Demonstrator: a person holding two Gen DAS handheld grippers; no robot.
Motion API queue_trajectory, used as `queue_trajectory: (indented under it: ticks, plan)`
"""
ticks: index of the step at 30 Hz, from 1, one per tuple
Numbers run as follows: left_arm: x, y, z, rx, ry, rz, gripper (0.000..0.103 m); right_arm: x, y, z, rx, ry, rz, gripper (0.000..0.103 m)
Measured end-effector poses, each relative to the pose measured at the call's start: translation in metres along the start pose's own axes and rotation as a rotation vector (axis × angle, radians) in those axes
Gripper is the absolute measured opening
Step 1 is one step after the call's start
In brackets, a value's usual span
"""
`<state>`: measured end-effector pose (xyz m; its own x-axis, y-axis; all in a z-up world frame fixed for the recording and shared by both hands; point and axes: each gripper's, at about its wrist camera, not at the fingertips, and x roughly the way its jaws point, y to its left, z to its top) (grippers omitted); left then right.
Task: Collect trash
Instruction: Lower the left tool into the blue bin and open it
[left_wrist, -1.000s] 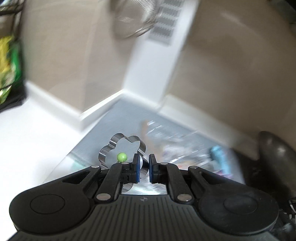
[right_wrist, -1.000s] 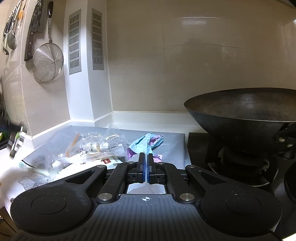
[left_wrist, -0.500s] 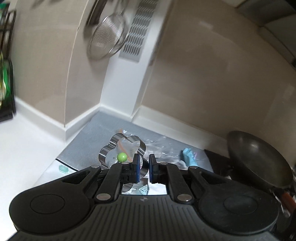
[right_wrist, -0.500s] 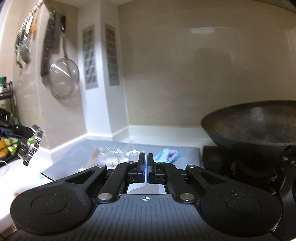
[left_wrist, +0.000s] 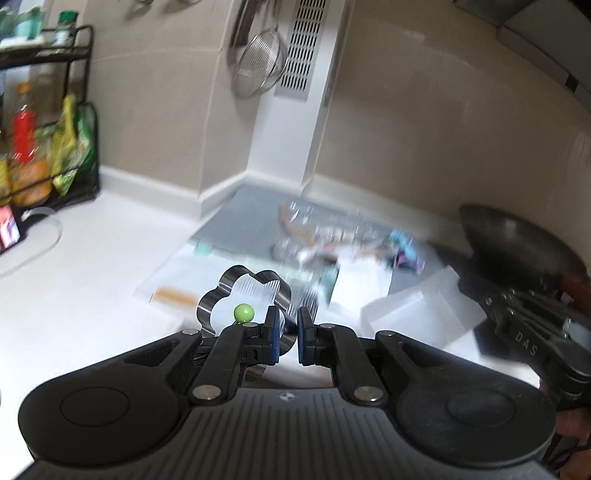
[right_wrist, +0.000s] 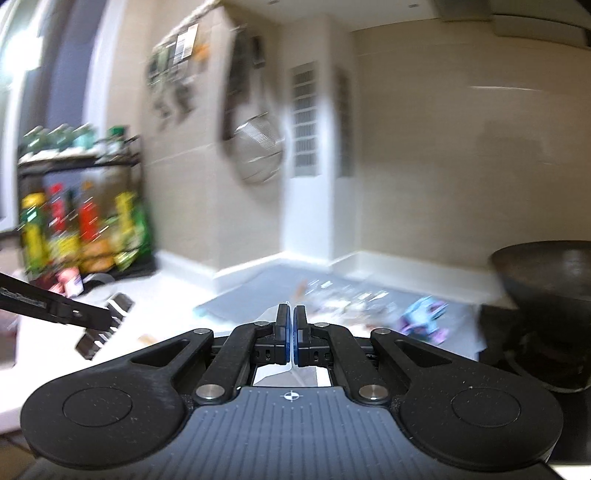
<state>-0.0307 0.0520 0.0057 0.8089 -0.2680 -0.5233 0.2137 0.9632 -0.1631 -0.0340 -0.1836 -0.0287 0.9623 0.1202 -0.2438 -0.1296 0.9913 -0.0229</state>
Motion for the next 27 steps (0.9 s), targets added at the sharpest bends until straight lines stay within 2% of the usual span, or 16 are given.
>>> queue_trajectory:
  ticks: [5, 10, 15, 22, 27]
  plan:
    - [-0.011, 0.008, -0.054, 0.004, 0.066, 0.029, 0.009, -0.017, 0.033, -0.028, -0.064, 0.070, 0.073, 0.002]
    - [-0.004, 0.012, -0.101, -0.012, 0.142, 0.040, 0.009, -0.016, 0.056, -0.063, -0.134, 0.166, 0.088, 0.002]
    - [0.016, 0.016, -0.139, -0.021, 0.230, 0.062, 0.009, -0.004, 0.069, -0.113, -0.175, 0.290, 0.097, 0.001]
    - [0.061, 0.025, -0.193, -0.009, 0.398, 0.070, 0.009, 0.047, 0.078, -0.197, -0.233, 0.548, 0.087, 0.001]
    - [0.102, 0.033, -0.224, -0.001, 0.525, 0.076, 0.009, 0.086, 0.077, -0.246, -0.210, 0.730, 0.072, 0.001]
